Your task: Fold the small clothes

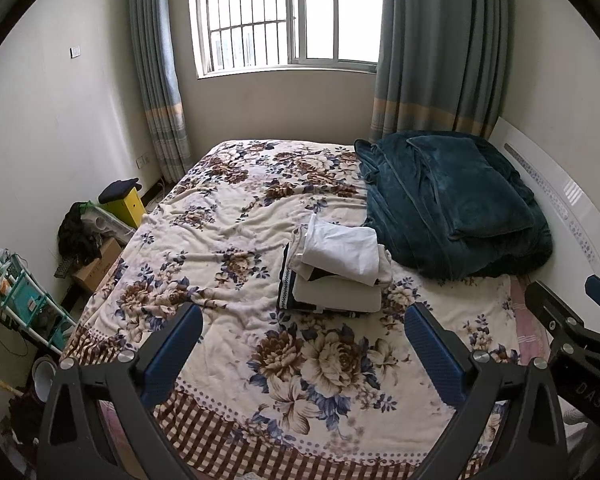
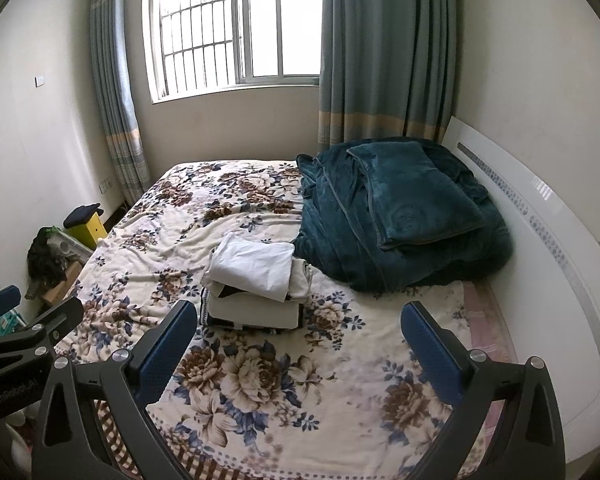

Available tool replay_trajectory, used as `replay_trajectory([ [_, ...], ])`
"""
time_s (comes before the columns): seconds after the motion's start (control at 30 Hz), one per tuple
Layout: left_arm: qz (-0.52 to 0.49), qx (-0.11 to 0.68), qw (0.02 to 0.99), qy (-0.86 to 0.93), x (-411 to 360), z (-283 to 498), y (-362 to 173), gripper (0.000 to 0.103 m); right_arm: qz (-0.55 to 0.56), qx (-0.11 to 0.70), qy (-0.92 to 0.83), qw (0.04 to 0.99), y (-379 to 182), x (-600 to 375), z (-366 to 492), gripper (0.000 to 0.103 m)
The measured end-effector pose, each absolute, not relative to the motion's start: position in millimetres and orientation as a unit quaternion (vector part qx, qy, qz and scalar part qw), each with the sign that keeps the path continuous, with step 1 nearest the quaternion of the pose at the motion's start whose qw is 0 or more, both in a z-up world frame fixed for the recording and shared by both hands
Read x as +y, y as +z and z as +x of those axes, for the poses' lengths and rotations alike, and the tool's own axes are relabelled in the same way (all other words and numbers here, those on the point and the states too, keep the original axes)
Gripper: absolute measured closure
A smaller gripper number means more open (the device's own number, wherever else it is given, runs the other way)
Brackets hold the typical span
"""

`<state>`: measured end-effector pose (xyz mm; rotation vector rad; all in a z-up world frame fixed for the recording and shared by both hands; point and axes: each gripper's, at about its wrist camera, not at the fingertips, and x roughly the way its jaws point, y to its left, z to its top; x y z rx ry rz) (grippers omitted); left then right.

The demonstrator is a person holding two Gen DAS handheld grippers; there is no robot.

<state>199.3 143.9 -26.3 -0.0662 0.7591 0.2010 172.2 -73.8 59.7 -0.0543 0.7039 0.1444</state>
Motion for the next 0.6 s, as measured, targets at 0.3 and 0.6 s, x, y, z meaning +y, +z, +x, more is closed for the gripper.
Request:
replay_trajectory([
  [0.3, -0.03, 0.368, 0.923, 0.103, 143.7, 200.9, -24.5, 0.0, -0.028, 0.345, 0.072, 0.935, 59.1, -71.2, 172.8, 0.0],
  [0.6, -0.032, 0.37, 0.923, 0.104, 144.2, 198.6, -24.5, 0.0, -0.029, 0.345, 0.073, 0.935, 58.6, -71.5, 172.1, 0.0],
])
